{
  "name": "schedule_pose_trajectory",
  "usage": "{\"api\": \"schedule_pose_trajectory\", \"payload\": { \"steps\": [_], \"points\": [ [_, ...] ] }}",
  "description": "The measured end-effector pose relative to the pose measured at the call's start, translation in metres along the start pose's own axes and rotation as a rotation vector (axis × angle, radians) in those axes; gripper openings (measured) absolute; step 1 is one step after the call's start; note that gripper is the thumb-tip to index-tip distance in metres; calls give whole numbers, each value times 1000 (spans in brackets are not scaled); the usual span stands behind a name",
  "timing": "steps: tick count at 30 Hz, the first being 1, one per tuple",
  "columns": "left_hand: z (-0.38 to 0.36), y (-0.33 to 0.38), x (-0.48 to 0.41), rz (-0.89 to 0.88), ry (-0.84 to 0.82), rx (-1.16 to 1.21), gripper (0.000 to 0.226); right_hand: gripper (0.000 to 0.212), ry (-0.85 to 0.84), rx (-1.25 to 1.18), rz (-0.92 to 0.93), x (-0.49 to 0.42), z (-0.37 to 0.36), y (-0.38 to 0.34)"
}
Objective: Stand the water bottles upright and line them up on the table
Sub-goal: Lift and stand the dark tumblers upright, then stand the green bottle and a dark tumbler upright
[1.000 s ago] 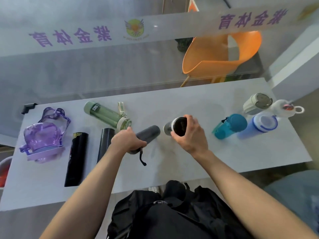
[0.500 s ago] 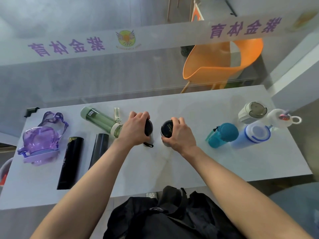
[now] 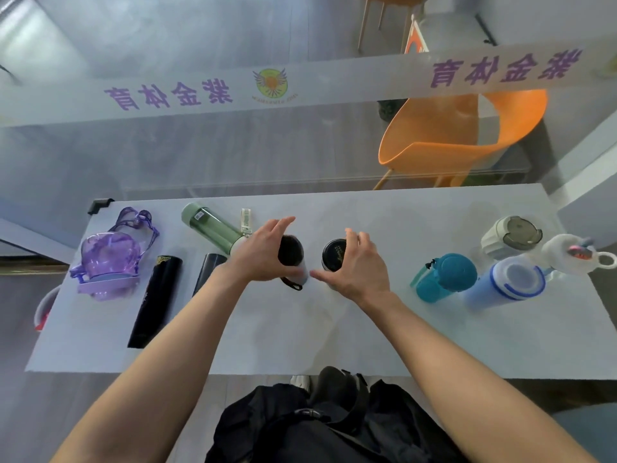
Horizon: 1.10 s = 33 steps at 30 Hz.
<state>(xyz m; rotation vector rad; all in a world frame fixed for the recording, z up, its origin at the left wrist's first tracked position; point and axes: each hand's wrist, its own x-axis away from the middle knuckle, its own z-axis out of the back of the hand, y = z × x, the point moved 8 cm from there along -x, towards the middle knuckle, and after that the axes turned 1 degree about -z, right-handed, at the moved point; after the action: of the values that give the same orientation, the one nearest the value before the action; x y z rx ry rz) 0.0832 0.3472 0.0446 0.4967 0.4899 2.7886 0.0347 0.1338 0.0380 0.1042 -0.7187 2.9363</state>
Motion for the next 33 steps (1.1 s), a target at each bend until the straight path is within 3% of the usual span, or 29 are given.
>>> {"api": "schedule_pose_trajectory", "payload": {
  "steps": [2,5,7,10,14,17,20,23,27,33],
  "points": [
    [20,-16,10,43,94,87,106,98,217,-113,101,4,30,-21],
    [44,-65,30,179,250,180,66,49,472,-274,370,19,73,-79],
    [46,-105,47,293,283,167,55,31,487,-333,517,29,77,-125],
    [28,-164,77,471,246,126,47,23,321,-307,653,41,34,-186],
    [-23,-222,107,649,35,115,63,33,-83,-121,523,33,-90,-208],
    [-66,-243,121,682,-133,124,84,51,-235,12,293,8,-160,-192],
    [-97,-253,124,675,-262,160,104,84,-228,121,116,-27,-192,-178],
    [-110,-257,121,657,-282,175,104,104,-244,177,40,-61,-215,-181],
    [-115,-254,118,628,-309,194,93,103,-377,153,-57,-86,-241,-188],
    [-83,-266,128,561,-357,146,79,98,-357,101,-108,-79,-239,-185]
  ]
}}
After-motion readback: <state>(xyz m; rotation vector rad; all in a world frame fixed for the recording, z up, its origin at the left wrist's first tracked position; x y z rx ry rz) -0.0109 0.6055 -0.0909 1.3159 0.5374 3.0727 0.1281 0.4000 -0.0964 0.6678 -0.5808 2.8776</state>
